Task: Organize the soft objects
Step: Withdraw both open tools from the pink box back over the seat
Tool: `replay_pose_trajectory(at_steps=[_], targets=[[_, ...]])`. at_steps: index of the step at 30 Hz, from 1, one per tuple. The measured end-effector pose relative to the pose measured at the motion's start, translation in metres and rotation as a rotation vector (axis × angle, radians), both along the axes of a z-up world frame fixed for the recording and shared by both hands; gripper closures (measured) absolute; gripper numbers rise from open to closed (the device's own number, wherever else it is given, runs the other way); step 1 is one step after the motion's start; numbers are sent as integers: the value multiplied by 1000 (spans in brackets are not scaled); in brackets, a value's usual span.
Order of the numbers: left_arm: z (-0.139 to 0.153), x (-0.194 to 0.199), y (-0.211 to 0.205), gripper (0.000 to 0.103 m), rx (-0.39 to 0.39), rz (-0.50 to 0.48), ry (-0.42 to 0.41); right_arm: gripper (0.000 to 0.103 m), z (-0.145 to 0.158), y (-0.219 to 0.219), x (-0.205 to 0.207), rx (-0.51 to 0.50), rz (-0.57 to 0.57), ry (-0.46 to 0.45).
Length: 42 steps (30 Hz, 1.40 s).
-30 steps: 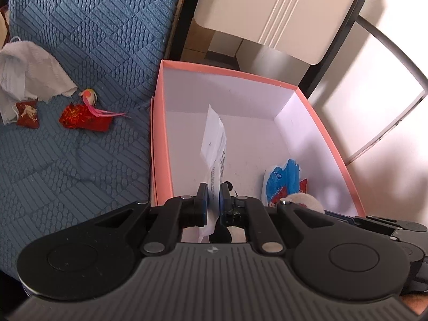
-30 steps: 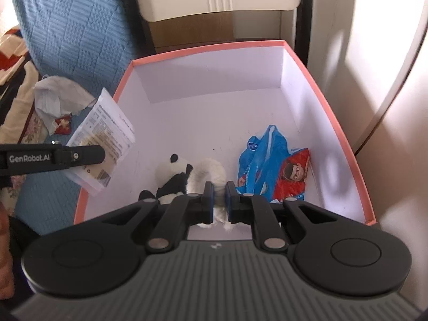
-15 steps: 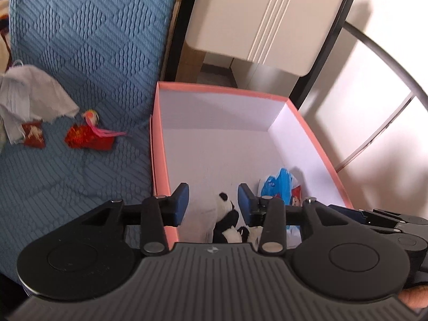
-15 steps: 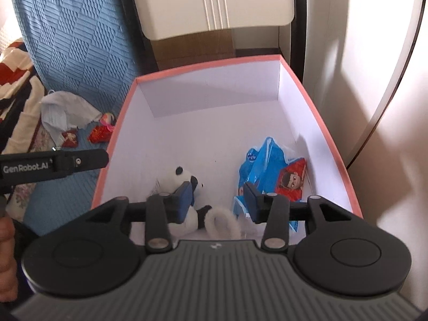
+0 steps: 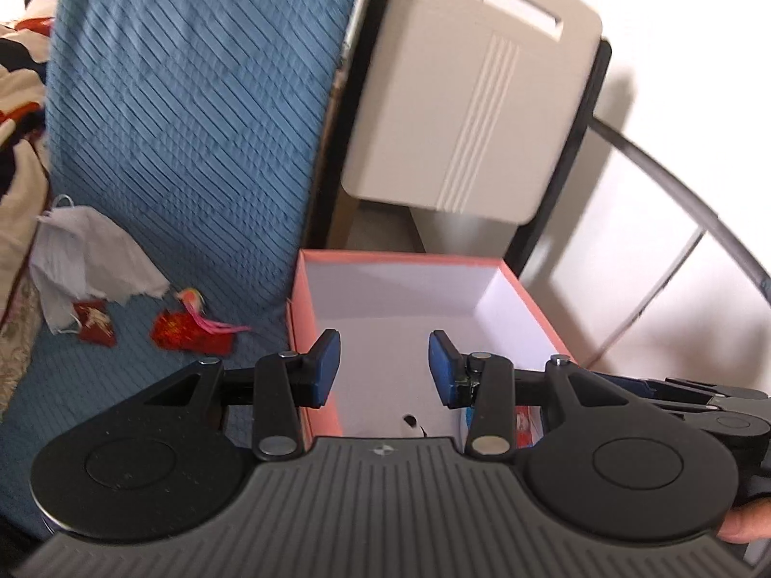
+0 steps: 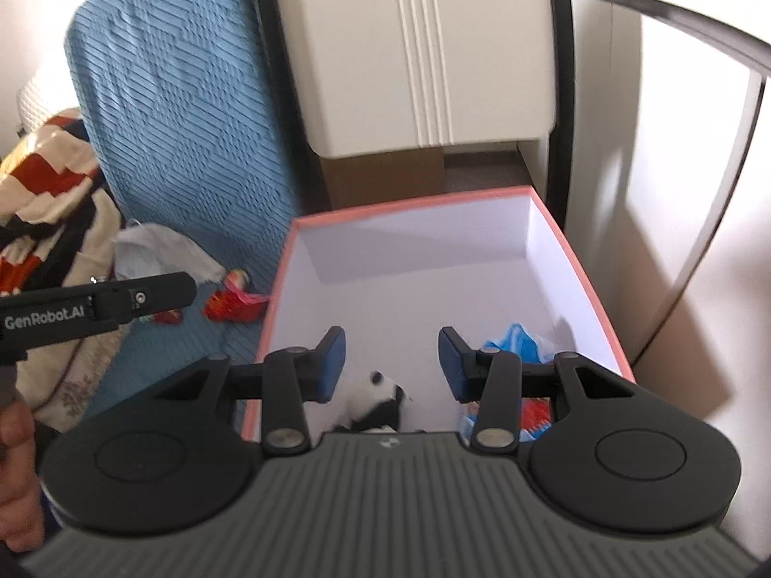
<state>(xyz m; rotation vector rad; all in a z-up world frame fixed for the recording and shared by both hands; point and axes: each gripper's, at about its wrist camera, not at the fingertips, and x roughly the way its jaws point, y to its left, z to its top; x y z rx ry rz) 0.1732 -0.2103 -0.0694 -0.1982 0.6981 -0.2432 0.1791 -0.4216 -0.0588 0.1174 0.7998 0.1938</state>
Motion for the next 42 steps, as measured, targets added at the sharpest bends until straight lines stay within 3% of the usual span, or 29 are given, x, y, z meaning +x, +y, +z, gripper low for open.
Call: replay_pose_trajectory(at_steps=[14,25,42], targets=[[20,-32,70,57,30,103,-120,58,8,64,-13,-6,98,-56],[0,-46,121,57,25,177,-122,58,-6,106,-19,-1,144,-52],[-51,-61,155,57,24,168,-78,58,-46,158,-28,12,163,-30]])
